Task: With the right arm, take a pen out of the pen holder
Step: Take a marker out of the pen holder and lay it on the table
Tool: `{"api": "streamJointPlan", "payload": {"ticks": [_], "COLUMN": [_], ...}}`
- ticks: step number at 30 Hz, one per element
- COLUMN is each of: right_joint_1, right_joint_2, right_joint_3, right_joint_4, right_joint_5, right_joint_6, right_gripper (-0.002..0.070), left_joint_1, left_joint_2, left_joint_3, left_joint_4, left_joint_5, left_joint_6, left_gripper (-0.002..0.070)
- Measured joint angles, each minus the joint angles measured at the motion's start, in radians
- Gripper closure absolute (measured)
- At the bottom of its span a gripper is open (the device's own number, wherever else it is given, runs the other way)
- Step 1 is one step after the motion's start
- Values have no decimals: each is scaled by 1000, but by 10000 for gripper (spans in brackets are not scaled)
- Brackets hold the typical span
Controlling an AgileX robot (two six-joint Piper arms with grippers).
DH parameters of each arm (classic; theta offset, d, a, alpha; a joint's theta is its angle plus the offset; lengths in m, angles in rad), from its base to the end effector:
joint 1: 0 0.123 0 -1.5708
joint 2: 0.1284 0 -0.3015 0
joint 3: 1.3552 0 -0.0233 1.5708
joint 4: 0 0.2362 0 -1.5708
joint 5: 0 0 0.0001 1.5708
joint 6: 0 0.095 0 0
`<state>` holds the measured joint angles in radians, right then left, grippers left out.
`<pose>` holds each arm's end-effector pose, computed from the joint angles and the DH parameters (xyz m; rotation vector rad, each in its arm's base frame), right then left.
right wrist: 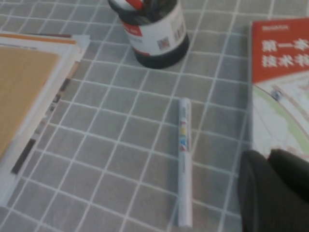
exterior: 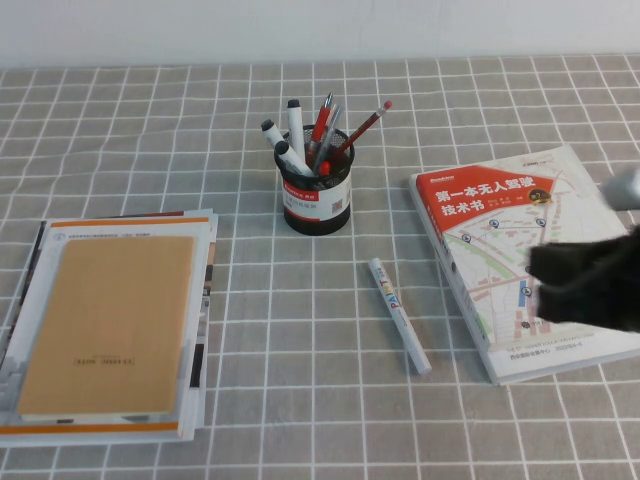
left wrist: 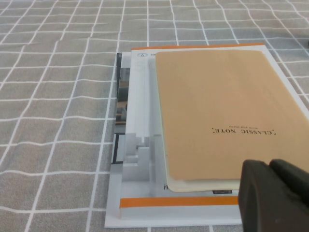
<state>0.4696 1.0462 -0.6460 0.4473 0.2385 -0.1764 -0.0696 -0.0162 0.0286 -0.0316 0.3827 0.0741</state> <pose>0.1713 0.0979 0.3028 -0.2870 2.1247 0.5412 0.0246 -0.0028 0.1688 0.1155 1.8750 -0.0281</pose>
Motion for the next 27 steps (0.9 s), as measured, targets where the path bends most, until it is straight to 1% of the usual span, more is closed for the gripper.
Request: {"api": "streamJointPlan", "payload": {"ticks": [2, 5, 8, 12, 14, 17, 19, 22, 27], "right_joint_1": [69, 125, 145, 150, 150, 150, 150, 150, 150], "right_joint_2": [74, 169, 252, 364, 416, 503, 569, 660, 789], "right_joint_3": [-3, -3, -3, -5, -5, -20, -51, -119, -253], "right_joint_4": [0, 2, 6, -9, -48, -142, -193, -234, -241], "right_joint_5": [-131, -307, -484, -759, -884, -1054, -1124, -1169, -1192], "right_joint_6": [0, 0, 13, 114, 176, 285, 337, 371, 385], "right_gripper": [663, 599, 500, 351, 307, 284, 279, 277, 274], "left_joint_1": [0, 0, 0, 0, 0, 0, 0, 0, 0], "left_joint_2": [0, 0, 0, 0, 0, 0, 0, 0, 0], "left_joint_3": [0, 0, 0, 0, 0, 0, 0, 0, 0], "left_joint_4": [0, 0, 0, 0, 0, 0, 0, 0, 0], "left_joint_5": [0, 0, 0, 0, 0, 0, 0, 0, 0], "left_joint_6": [0, 0, 0, 0, 0, 0, 0, 0, 0], "left_gripper": [678, 678, 678, 678, 678, 678, 678, 678, 678]}}
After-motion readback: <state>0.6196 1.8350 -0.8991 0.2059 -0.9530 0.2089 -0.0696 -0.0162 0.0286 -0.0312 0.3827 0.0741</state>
